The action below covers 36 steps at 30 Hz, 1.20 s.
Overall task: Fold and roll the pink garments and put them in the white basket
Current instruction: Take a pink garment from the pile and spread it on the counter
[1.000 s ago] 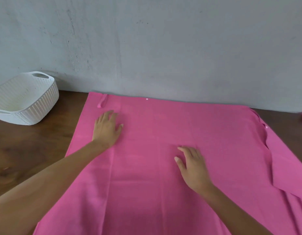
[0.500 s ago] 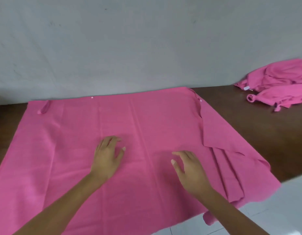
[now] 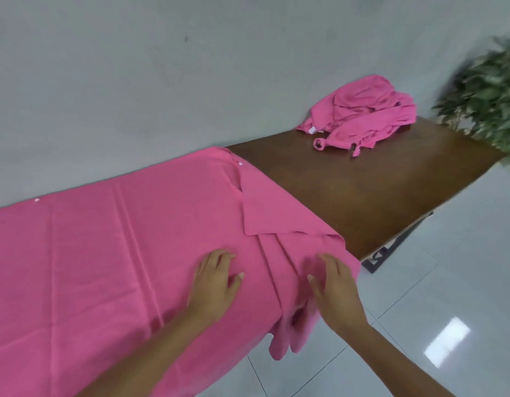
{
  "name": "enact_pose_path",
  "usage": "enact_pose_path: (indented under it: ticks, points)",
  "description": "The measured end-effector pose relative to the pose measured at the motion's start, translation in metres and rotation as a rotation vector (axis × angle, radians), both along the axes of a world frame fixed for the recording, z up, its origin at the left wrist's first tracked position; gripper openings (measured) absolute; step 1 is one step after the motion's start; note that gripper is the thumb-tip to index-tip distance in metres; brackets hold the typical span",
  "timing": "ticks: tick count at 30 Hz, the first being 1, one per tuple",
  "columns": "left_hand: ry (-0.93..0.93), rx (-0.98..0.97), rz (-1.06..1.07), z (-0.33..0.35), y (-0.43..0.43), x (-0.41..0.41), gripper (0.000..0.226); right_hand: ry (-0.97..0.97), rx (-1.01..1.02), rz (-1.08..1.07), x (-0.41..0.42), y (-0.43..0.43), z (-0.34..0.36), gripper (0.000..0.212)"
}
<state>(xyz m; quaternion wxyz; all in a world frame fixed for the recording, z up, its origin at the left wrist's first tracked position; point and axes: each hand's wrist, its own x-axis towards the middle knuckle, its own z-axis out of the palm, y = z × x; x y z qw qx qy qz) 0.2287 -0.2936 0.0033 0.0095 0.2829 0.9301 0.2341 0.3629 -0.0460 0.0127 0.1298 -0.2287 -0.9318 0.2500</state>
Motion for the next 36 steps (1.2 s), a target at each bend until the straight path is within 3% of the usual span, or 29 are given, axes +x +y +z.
enact_pose_path:
  ticks: [4, 10, 15, 23, 29, 33, 36]
  points:
    - [0.005, -0.103, -0.004, -0.010, 0.041, 0.007, 0.080, -0.077, 0.008, -0.006, 0.003, 0.041, -0.007, 0.067]
    - [0.064, -0.147, 0.031, -0.014, 0.046, 0.009, 0.075, -0.152, 0.103, 0.075, -0.008, 0.071, -0.014, 0.085]
    - [0.067, -0.168, 0.036, -0.012, 0.048, 0.011, 0.074, -0.177, 0.164, 0.079, -0.015, 0.093, -0.009, 0.074]
    - [0.082, -0.196, 0.022, -0.011, 0.047, 0.011, 0.071, -0.217, 0.095, -0.034, -0.038, 0.150, 0.002, 0.078]
    - [0.077, -0.166, 0.017, -0.011, 0.047, 0.010, 0.070, -0.355, 0.121, -0.064, -0.063, 0.173, 0.017, 0.073]
    - [0.066, -0.145, 0.016, -0.014, 0.046, 0.009, 0.070, -0.485, 0.138, -0.074, -0.077, 0.181, 0.022, 0.053]
    - [0.072, -0.135, 0.018, -0.014, 0.046, 0.010, 0.069, -0.562, 0.118, -0.084, -0.086, 0.189, 0.028, 0.055]
